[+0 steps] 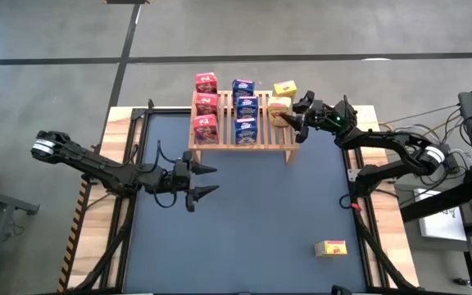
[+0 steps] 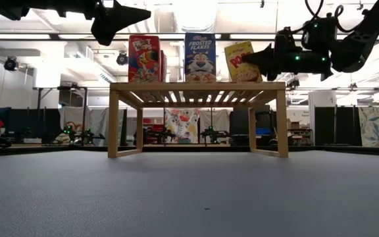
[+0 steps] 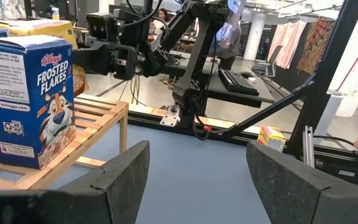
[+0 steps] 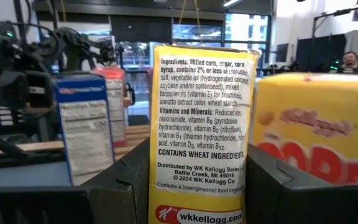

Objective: Stack cereal on shelf
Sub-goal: Put the left yellow cereal box aligned with the other yellow cereal box on the shelf

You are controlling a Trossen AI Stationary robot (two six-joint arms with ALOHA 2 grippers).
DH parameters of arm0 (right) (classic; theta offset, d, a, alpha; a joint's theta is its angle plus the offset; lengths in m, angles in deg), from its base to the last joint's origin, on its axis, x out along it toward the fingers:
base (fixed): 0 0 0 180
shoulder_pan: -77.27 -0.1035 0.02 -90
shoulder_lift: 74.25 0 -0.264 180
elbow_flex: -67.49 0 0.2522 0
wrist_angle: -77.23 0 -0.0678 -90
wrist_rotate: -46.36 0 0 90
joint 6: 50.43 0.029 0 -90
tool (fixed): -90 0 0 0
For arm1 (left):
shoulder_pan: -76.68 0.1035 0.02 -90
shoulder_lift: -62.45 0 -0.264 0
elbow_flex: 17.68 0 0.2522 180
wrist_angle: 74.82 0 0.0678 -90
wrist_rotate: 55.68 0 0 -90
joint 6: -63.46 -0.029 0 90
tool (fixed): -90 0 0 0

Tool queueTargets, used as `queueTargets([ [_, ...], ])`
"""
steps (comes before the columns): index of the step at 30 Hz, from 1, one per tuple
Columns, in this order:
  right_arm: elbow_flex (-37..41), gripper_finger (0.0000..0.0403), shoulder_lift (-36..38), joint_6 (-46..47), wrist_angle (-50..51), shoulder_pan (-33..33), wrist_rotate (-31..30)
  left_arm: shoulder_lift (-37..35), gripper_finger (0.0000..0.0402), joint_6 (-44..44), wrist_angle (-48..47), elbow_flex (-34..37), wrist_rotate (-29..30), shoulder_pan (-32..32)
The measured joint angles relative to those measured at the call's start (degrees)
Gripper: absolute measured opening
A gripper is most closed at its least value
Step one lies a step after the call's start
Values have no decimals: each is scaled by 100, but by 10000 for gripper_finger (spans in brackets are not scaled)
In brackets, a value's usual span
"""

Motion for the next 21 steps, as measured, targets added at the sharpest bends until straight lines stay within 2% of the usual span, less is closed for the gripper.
queueTargets([
  [6, 11, 166, 45, -211, 225, 15, 22, 0, 252, -1, 6, 0, 0, 0],
  [14, 20, 166, 62, -651, 1035, 15, 40, 0, 252, -2, 11, 0, 0, 0],
  [21, 2, 166, 92, -730, 1146, 46, 185, -4, 252, -2, 11, 0, 0, 0],
])
